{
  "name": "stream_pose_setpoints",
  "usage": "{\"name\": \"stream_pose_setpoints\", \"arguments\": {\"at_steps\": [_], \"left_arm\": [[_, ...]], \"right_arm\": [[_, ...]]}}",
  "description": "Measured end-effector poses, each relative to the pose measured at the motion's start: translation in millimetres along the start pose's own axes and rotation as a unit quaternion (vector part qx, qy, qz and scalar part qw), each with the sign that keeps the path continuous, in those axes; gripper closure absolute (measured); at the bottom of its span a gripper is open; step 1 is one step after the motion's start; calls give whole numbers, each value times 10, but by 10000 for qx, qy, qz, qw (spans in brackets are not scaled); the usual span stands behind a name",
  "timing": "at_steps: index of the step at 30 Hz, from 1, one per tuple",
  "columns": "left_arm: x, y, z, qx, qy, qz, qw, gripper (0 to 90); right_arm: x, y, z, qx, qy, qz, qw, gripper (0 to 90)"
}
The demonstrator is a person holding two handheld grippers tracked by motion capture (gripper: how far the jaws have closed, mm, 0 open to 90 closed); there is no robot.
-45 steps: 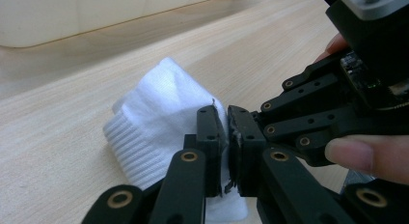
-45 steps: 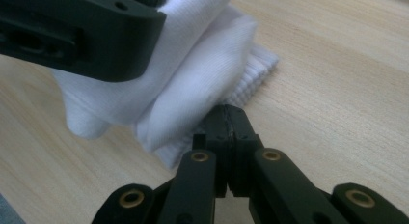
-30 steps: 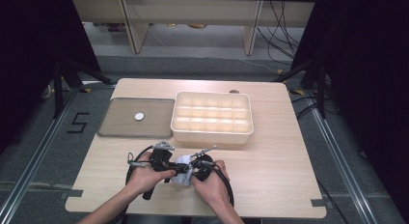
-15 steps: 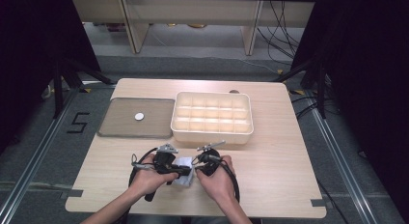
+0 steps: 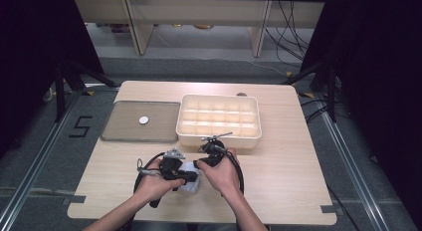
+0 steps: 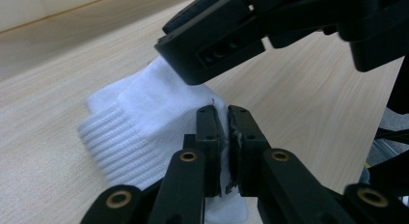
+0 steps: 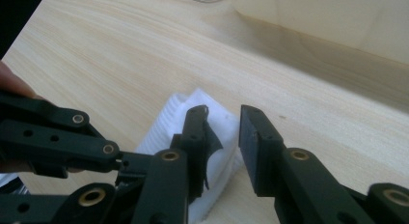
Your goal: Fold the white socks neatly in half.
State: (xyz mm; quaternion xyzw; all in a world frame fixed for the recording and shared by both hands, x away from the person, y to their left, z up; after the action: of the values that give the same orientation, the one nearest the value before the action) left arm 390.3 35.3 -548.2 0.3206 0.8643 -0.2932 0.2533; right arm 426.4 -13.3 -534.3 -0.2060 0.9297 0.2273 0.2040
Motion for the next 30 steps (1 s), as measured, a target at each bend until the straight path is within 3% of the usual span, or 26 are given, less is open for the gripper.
{"name": "stream_pose_setpoints", "arguments": {"at_steps": [1,3,6,8,12,15,21,23,25,28,30], "left_arm": [[4,0,-3,-6,11,26,10000,831],[8,1,-6,-25,15,53,10000,831],[5,1,-6,-84,-6,79,9999,831],[7,-3,-8,-65,-5,100,9999,830],[8,-3,-4,-86,-25,134,9999,830],[10,-7,-4,-104,-11,190,9998,830],[16,-10,-3,-126,-3,239,9996,828],[14,-11,-6,-211,-23,348,9992,825],[18,-15,-16,-252,-22,409,9988,823],[34,-4,-47,-317,27,560,9979,804],[26,-27,-71,-372,-86,612,9974,768]], "right_arm": [[3,9,4,-7,43,74,10000,714],[-15,-25,29,0,-3,-18,10000,702],[-8,-21,49,-105,60,168,9998,691],[-4,-34,64,-135,68,106,9998,688],[11,-39,90,-170,177,243,9994,685],[7,-47,106,-157,186,134,9996,705],[33,-38,131,-118,314,46,9994,835],[29,-44,147,-95,245,-71,9996,846],[31,-9,126,-108,268,47,9996,852],[39,-1,130,-42,258,36,9997,855],[30,-21,142,-16,221,-65,9997,856]]}}
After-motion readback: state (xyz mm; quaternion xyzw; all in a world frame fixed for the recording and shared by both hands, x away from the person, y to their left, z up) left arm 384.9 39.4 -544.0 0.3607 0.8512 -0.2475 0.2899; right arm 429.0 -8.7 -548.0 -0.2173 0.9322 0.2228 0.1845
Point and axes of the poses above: each handheld gripper's, and its own axes: z roughly forward along the jaws, x roughly out of its underside, y roughly to its left, the point moved 10 cm from there along z, roughly forward along the jaws, and after that the axes turned 3 degrees about y, right-handed, at the moved point
